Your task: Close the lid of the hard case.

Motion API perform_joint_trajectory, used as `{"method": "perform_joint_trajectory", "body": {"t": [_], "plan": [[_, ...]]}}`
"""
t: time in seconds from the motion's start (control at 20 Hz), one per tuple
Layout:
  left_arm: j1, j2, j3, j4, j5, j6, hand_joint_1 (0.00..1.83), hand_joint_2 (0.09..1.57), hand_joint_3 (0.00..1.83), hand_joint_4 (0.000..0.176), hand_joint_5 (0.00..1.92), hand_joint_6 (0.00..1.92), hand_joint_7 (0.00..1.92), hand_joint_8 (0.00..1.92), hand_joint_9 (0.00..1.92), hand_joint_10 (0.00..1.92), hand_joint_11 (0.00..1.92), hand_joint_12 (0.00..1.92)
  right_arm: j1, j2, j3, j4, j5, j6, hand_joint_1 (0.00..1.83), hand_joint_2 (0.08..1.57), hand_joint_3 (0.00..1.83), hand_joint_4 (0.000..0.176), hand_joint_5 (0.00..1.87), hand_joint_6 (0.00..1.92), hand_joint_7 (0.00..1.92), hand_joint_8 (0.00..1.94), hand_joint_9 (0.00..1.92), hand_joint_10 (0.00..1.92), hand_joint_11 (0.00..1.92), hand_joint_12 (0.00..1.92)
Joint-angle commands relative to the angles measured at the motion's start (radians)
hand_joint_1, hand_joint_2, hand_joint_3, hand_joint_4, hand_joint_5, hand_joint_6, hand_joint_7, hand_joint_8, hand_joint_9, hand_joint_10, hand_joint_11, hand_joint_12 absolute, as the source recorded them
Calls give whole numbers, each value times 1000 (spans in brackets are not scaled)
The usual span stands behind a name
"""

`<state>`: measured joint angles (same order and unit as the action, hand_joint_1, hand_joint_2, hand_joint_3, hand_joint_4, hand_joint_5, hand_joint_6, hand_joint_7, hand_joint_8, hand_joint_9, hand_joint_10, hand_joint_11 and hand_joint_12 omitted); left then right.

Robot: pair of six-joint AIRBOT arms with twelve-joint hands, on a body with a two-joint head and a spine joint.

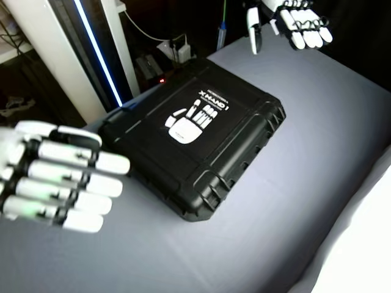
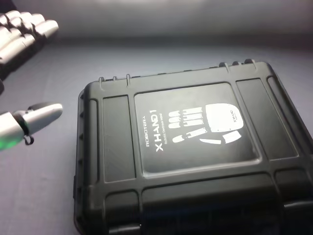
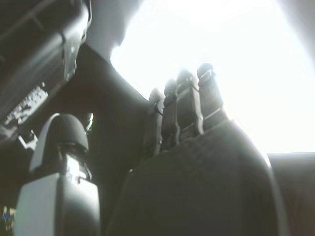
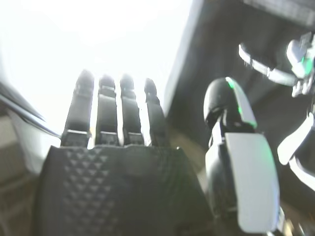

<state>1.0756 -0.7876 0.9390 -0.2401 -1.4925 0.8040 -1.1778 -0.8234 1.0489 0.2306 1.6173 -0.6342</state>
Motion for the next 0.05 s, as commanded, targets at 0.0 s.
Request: {"method": "perform_joint_trajectory", "body": {"t": [0.0], "plan": [[-10,-12,12,-9,-176,-22,226,1257,0,0,22,1,0,0,0,0,0,0,20,-4,-1,23,145,3,545,1253,0,0,258,5,295,8,323,18,254,225]]}}
